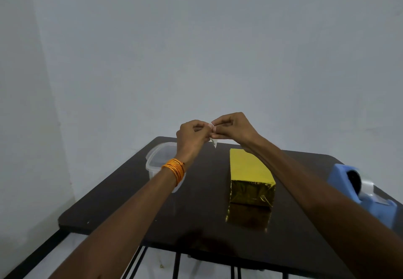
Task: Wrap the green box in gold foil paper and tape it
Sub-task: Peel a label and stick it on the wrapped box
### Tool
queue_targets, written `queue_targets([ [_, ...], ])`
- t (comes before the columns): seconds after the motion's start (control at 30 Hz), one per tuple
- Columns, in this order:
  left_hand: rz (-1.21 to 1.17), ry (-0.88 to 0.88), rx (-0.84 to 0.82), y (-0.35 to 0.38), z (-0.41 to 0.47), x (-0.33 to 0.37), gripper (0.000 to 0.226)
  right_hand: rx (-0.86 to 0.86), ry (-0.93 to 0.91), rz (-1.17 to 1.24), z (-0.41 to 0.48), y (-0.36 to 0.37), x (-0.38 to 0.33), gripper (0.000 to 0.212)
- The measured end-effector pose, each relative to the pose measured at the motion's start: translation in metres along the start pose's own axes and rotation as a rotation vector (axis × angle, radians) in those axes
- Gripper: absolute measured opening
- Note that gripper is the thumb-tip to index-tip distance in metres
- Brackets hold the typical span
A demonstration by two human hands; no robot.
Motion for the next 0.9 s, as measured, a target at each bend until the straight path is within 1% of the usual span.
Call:
queue_targets([
  [0.1, -0.011, 0.005, -0.031, 0.005, -0.002, 0.002, 0.016, -0.004, 0.009, 0.021, -0.005, -0.008, 0.002, 0.011],
  [0.3, 0.006, 0.025, -0.067, 0.006, -0.003, 0.000, 0.013, -0.081, 0.003, -0.012, -0.011, -0.014, 0.003, 0.017],
  [0.37, 0.005, 0.040, -0.079, 0.006, -0.005, 0.001, 0.011, -0.033, -0.001, -0.034, -0.012, -0.012, 0.004, 0.016],
  [0.5, -0.014, 0.052, -0.076, 0.009, -0.008, 0.006, 0.019, 0.094, -0.030, -0.021, -0.016, -0.009, 0.005, 0.013],
  [0.6, -0.045, -0.027, -0.051, 0.012, -0.010, 0.011, 0.034, 0.166, -0.058, -0.051, -0.016, -0.009, 0.007, 0.021],
  [0.67, -0.040, -0.055, -0.049, 0.015, -0.012, 0.014, 0.037, 0.225, -0.098, -0.099, -0.016, -0.008, 0.011, 0.020],
  [0.77, -0.062, -0.038, -0.061, 0.017, -0.015, 0.015, 0.037, 0.254, -0.141, -0.120, -0.017, -0.007, 0.014, 0.014],
  [0.9, -0.119, -0.025, -0.073, 0.016, -0.014, 0.013, 0.024, 0.218, -0.139, -0.055, -0.021, -0.009, 0.013, 0.014],
])
Point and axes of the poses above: each hand's wrist, its own z-axis towards the middle knuckle, its own y-axis out of the palm, x = y × z, the point moved 2 cm from there along z, towards the middle knuckle, and after that the axes turned 10 degrees about y, right-handed, at the moved point
